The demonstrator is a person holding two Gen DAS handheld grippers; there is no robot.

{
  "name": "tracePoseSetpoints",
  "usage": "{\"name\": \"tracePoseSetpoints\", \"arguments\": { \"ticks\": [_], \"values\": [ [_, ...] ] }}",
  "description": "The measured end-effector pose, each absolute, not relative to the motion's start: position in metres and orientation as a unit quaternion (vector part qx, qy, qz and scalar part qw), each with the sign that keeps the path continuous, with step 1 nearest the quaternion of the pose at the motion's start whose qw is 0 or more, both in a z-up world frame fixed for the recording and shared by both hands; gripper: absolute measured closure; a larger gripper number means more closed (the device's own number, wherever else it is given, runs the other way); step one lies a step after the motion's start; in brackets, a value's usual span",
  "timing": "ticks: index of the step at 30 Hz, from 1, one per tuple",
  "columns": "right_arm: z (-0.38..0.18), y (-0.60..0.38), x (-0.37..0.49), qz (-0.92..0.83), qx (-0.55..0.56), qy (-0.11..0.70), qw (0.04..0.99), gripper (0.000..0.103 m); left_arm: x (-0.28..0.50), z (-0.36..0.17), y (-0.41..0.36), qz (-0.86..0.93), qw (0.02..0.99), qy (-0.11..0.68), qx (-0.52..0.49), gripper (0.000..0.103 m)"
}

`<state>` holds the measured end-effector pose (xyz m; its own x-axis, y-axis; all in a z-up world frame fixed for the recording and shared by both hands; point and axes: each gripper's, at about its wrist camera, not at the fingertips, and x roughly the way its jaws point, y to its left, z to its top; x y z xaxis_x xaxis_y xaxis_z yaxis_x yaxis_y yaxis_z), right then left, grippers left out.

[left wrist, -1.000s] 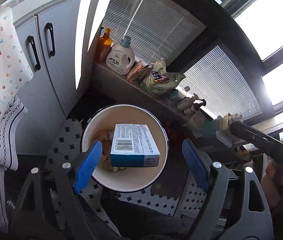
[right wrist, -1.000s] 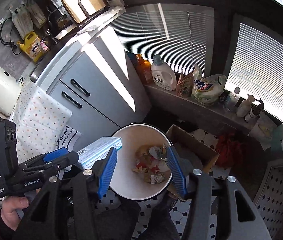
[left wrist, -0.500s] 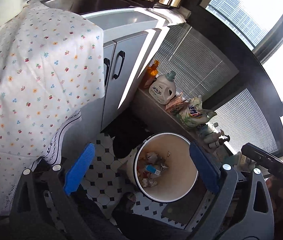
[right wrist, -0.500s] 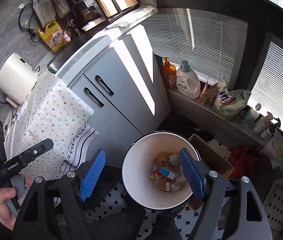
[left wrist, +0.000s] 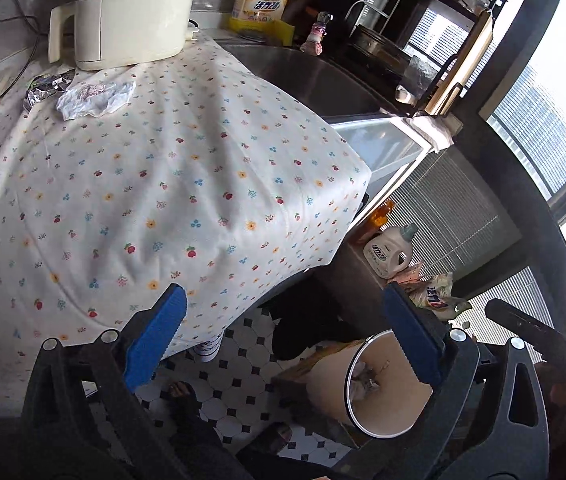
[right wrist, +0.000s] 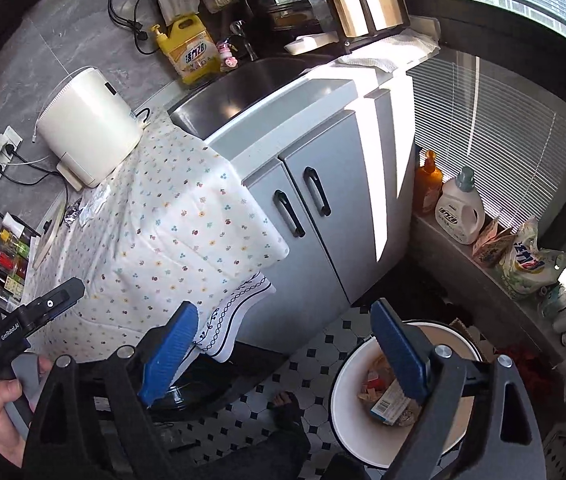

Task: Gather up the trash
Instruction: 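Move both tools back toward the tissue and foil on the tablecloth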

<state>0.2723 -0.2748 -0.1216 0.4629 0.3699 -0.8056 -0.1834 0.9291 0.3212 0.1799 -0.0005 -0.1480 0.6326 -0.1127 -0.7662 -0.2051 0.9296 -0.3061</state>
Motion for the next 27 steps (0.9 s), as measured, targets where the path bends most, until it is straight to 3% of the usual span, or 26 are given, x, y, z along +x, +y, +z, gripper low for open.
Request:
{"name": "tracePoseSetpoints", "arguments": {
  "ticks": [27],
  "values": [
    [-0.119, 0.04, 0.349, 0.316, -0.011, 0.473, 0.823, 0.014, 0.108, -0.12, 0.271, 0.228, 0.881, 0.326, -0.257, 0.006]
  ]
}}
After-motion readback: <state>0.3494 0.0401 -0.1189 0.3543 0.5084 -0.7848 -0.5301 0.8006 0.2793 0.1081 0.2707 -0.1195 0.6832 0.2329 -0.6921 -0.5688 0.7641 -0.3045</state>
